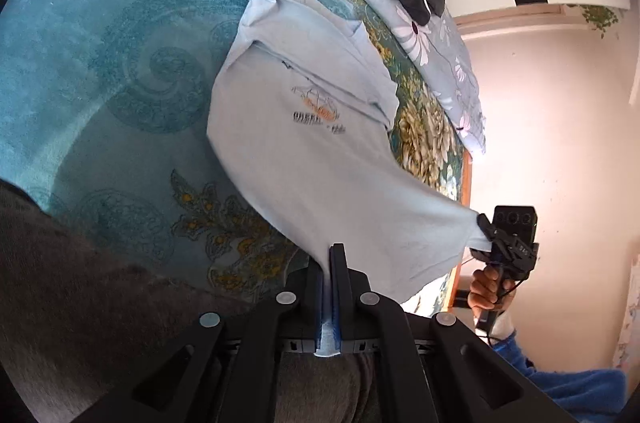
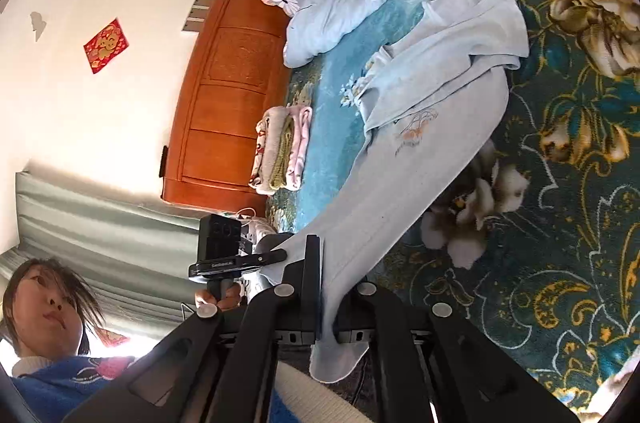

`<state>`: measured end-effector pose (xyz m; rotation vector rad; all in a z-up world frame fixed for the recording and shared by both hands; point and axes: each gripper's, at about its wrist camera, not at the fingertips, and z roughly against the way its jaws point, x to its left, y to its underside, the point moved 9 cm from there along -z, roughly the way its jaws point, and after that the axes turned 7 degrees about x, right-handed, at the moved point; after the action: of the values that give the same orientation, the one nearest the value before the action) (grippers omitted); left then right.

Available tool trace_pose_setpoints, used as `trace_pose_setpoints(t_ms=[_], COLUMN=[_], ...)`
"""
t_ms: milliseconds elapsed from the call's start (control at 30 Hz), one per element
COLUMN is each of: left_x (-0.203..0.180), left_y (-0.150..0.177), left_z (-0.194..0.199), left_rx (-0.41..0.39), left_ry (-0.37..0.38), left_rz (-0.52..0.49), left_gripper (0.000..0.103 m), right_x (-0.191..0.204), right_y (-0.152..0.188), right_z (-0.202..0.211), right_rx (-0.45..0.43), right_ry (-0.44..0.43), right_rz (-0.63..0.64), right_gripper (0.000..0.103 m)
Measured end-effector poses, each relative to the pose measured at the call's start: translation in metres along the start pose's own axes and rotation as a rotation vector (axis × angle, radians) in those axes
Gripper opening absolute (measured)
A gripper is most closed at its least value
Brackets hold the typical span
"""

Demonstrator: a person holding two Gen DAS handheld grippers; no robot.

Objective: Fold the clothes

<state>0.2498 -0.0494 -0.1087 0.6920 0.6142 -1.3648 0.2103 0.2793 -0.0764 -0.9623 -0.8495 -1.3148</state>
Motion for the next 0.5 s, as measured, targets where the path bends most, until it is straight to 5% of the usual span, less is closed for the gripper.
trace_pose_setpoints(t_ms=[267,500], left_x=[0.012,0.038], left_y=[-0.150,-0.244], left_z=[0.008,0.019], left_rx=[-0.181,-0.377], left_ry=[0.222,0.280], left_rz=[0.229,0.422], left_gripper=[0.005,0.005], right_x=[-0.028,-0.066], right_y=[-0.132,-0.237], right_z=[0.008,0.001], right_rx=[-0.236,-0.337], right_ry=[-0.029,0.011], right_rz=[-0.120,-0.269], right_gripper=[0.003,0.007])
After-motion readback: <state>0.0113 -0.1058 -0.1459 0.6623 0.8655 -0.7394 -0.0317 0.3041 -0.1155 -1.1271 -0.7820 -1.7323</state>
